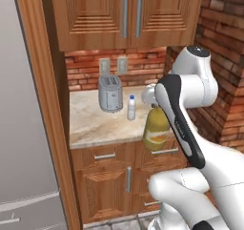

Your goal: Place the drinks on the dining counter in a tight cluster.

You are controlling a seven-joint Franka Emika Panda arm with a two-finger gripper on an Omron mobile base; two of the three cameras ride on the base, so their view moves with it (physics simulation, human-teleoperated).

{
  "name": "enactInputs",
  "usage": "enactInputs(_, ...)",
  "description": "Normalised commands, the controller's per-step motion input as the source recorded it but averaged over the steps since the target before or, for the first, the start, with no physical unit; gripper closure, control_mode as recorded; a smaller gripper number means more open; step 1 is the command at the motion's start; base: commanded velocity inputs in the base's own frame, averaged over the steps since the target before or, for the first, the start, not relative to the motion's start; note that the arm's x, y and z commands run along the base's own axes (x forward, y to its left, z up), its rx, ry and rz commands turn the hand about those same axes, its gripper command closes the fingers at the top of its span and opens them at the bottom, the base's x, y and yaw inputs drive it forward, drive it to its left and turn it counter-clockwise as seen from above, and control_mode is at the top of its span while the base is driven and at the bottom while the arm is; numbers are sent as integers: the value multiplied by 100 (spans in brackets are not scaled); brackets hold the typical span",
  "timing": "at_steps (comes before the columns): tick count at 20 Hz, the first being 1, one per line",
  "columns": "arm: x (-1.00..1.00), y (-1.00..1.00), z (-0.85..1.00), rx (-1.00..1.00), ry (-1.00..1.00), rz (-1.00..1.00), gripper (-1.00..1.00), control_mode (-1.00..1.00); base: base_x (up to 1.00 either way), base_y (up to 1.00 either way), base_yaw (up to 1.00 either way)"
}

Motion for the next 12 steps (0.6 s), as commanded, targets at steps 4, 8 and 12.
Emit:
enactInputs(4, 0, 0, 0, 0, 0, 0, 100, 100, -100, 0, 4)
enactInputs(8, 0, 0, 0, 0, 0, 0, 100, 100, -77, 2, 4)
enactInputs(12, 0, 0, 0, 0, 0, 0, 100, 100, -47, 0, 2)
